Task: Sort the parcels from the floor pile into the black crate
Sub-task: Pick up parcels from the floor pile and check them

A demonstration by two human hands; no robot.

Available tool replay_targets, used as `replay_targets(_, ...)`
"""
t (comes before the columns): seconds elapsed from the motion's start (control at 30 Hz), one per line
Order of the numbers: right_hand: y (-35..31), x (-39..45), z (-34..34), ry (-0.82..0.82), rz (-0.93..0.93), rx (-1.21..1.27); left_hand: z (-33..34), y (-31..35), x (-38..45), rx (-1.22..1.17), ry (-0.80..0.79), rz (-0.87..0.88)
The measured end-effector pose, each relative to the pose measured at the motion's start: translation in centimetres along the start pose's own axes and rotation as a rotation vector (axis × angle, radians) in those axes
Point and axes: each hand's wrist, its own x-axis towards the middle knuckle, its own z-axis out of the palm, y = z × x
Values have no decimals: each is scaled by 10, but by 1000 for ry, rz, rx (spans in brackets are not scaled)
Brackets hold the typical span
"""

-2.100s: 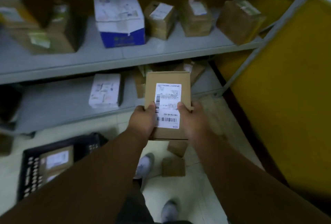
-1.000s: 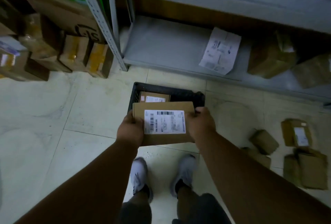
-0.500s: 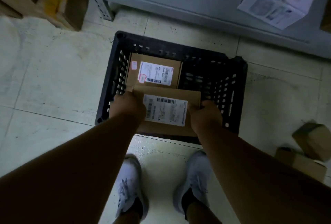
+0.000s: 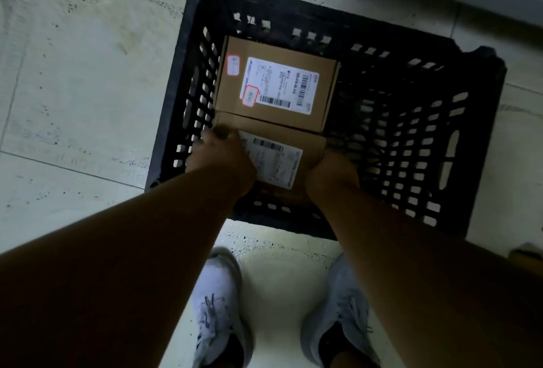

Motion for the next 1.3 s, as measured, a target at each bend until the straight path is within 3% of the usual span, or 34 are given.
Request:
replay_targets(0.1,-15,4,7,-26,-31,-103,1,0,8,89,72,32)
replay_targets(0.27,-21,-2,-4,-96,-63,-250,-7,9,2,-39,-38,24)
replay_targets(0.43,-19,-44,-43,67,-27,-56,-32,26,-44,-16,97,193)
replay_targets(0.7,-7,-165,-156,195,-251,4,-110,61,-179,4,226,346)
replay_targets(0.83,17,-248,-221,321,-265,45,-169,75,-257,-27,313,409)
replay_targets(1.1,93,-393,-298,499,-145,215,-234,112,-400,-8,346,661)
replay_targets(1.3,194,-476,-313,617,158,299,-230,156,-500,96,429,840)
